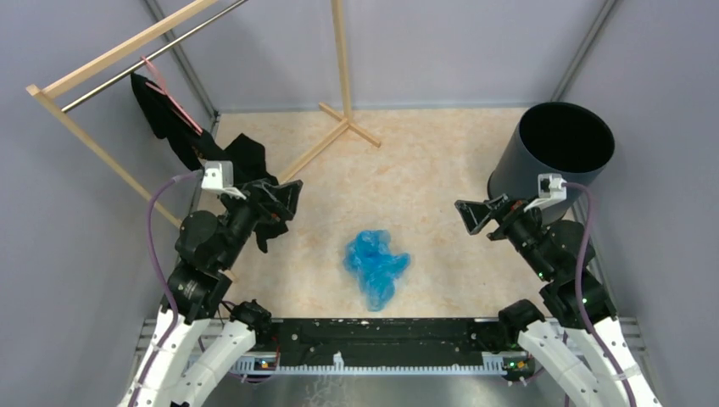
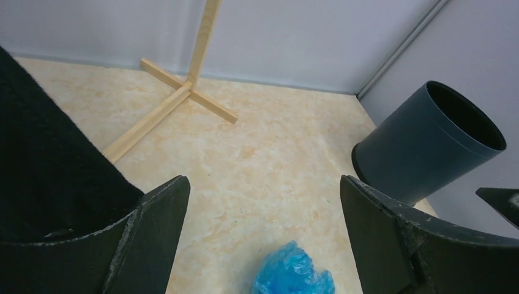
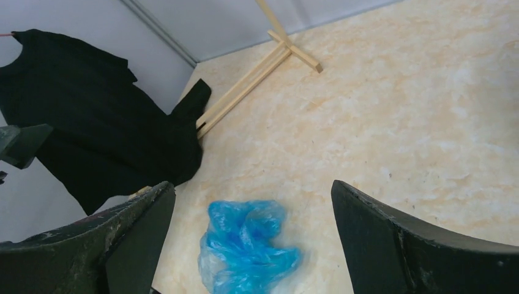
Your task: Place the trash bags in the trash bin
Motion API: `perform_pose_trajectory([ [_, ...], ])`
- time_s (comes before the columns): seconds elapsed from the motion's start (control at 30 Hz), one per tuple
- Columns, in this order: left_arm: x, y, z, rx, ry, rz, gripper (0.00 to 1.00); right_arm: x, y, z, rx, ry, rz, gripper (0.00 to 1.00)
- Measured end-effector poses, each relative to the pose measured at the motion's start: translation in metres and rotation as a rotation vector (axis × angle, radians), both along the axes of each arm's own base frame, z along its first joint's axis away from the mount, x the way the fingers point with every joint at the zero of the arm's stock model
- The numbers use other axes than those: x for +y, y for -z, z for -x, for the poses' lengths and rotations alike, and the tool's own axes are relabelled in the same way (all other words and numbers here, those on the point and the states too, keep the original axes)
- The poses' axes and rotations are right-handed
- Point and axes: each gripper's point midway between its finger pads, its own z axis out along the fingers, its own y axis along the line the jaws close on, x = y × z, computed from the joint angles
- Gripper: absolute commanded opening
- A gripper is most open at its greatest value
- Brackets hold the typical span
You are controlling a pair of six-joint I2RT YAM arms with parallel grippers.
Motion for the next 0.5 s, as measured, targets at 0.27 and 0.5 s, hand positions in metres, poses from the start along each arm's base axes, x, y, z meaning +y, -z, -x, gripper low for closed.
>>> perform_pose_trajectory([
  [0.27, -0.019, 0.024, 0.001, 0.081, 0.099, -0.026, 0.98, -0.001, 0.011, 0.0, 0.04, 0.007, 0.018, 0.99],
  [0.5, -0.039, 0.071, 0.013, 0.223, 0.225, -0.025, 0.98, 0.002, 0.013, 0.006, 0.036, -0.017, -0.014, 0.99],
])
